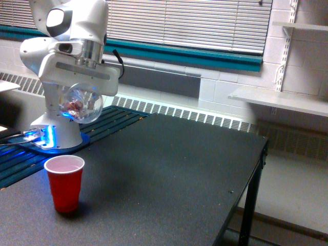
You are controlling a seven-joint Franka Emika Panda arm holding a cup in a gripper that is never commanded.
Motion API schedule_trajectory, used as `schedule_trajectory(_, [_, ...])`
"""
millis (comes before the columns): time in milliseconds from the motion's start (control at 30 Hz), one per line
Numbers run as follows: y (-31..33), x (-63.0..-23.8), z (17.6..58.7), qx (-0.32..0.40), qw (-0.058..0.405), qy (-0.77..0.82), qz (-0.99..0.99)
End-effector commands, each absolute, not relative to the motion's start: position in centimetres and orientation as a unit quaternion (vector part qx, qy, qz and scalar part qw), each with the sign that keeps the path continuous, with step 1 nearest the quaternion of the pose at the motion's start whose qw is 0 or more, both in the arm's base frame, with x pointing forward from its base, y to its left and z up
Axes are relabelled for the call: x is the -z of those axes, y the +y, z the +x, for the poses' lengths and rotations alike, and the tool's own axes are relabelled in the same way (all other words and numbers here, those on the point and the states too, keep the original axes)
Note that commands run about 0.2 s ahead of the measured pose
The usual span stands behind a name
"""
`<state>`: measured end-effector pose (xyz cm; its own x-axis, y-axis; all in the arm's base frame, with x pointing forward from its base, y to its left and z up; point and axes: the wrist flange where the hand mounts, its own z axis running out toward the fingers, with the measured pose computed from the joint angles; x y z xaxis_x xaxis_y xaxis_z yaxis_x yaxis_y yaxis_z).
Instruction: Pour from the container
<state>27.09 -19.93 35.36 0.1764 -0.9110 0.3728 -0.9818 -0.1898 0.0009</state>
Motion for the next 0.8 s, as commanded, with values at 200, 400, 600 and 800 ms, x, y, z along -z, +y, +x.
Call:
schedule_trajectory(200, [-20.1,-32.5,25.9,-0.104,0.14,-0.652,0.738])
schedule_trajectory(400, [-20.1,-31.4,25.9,-0.087,0.148,-0.655,0.736])
schedule_trajectory(600, [-20.1,-31.0,26.4,-0.076,0.162,-0.654,0.735])
schedule_trajectory(800, [-20.3,-30.6,26.7,-0.066,0.173,-0.655,0.732])
